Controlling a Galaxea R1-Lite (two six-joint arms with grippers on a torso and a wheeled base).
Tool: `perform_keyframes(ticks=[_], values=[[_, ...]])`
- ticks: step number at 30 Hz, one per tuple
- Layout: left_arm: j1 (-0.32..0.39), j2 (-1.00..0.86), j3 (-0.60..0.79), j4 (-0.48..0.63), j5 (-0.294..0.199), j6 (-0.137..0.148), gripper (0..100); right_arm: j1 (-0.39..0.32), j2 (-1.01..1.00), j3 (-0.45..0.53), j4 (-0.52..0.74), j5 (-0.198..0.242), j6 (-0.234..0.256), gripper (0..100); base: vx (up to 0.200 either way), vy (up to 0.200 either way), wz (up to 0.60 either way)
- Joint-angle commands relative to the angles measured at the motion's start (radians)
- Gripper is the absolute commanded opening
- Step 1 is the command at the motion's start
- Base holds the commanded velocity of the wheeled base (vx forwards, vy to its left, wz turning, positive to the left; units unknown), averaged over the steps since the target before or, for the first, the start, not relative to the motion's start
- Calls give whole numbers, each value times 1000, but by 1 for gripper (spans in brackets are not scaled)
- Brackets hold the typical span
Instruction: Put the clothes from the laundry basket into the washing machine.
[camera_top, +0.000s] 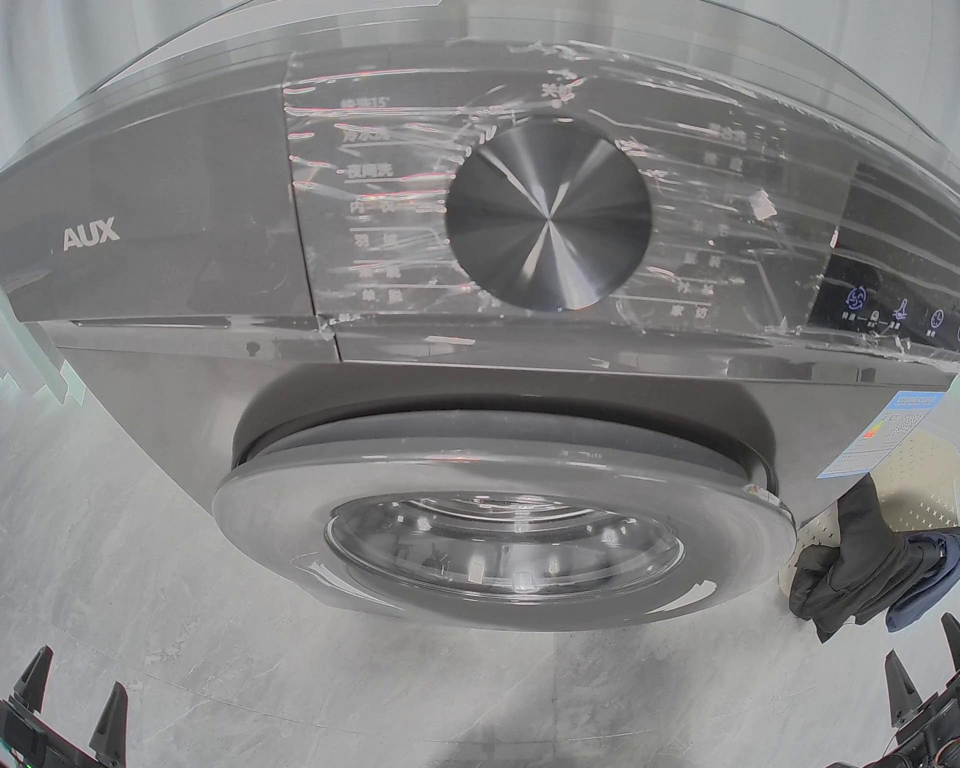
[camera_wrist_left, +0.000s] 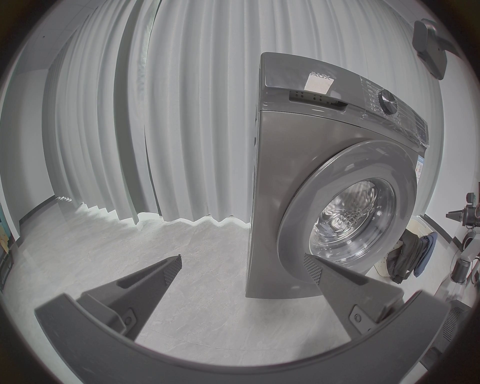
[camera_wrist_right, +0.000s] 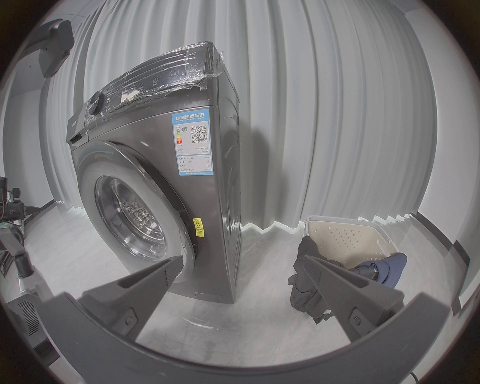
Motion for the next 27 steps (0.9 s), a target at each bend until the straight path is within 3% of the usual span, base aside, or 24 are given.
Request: perform_keyframes(ticks=[1,15,21,27], values=[[0,-17,15,0,0,0,100,0,-10,18,0,0,-1,100,0,0,0],[0,-17,15,0,0,0,100,0,-10,16,0,0,-1,100,0,0,0],[0,-17,15,0,0,0,100,0,-10,16,0,0,-1,100,0,0,-600],[0,-17,15,0,0,0,100,0,-10,16,0,0,1,100,0,0,0]])
